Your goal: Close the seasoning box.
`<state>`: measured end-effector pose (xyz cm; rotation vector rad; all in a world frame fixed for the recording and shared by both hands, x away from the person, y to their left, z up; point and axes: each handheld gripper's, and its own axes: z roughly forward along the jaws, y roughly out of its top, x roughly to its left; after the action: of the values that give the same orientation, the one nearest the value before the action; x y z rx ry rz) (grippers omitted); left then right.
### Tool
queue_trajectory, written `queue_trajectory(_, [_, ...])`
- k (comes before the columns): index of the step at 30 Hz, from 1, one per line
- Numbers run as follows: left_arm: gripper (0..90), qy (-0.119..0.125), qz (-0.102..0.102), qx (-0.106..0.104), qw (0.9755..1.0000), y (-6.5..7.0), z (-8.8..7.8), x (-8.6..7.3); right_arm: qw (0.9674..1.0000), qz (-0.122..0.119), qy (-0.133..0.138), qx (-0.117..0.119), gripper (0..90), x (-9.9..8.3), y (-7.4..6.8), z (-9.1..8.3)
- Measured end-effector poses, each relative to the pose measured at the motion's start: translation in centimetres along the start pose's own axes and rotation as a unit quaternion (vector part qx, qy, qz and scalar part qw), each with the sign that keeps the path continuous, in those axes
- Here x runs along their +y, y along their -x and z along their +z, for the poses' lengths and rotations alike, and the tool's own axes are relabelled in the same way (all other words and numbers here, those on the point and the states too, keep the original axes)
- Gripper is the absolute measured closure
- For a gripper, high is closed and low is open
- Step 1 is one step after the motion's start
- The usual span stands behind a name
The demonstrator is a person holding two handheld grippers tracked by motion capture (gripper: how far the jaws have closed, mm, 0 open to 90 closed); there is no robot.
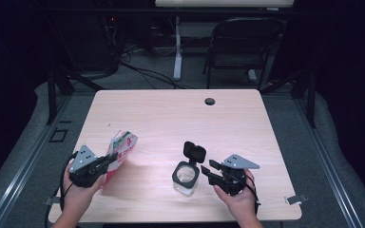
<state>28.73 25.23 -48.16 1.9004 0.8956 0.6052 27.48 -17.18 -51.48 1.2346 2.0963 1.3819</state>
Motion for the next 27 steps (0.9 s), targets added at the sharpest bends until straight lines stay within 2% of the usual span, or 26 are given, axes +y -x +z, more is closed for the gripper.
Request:
queue_trajectory(7, [90.0, 0.002, 0.013, 0.017, 0.9998, -0.9, -0.8, 2.5, 1.0, 0.003, 0.003, -0.001, 58.3, 0.0, 0.1, -0.1])
queue_trajectory(10, [90.0, 0.005, 0.011, 0.017, 0.9998, -1.1, -1.2, 3.4, 1.0, 0.0, 0.003, -0.002, 58.2, 0.1, 0.2, -0.2])
queue_trajectory(13, [90.0, 0.01, 0.008, 0.008, 0.9999, -1.0, -1.2, 4.0, 1.0, 0.003, 0.005, -0.003, 58.2, 0.1, 0.3, -0.2])
queue_trajectory(15, [90.0, 0.012, 0.013, 0.0, 0.9998, -0.6, -1.0, 4.4, 1.0, 0.004, 0.003, -0.002, 58.2, 0.1, 0.4, -0.3])
queue_trajectory(22, [90.0, 0.02, 0.037, -0.04, 0.9983, 1.8, 0.3, 5.9, 0.9998, 0.011, 0.014, 0.002, 58.2, 0.3, 0.6, -0.8])
queue_trajectory(27, [90.0, 0.02, 0.045, -0.062, 0.9968, 3.2, 1.4, 6.0, 0.9997, 0.011, 0.022, -0.002, 58.1, 0.5, 0.6, -1.1])
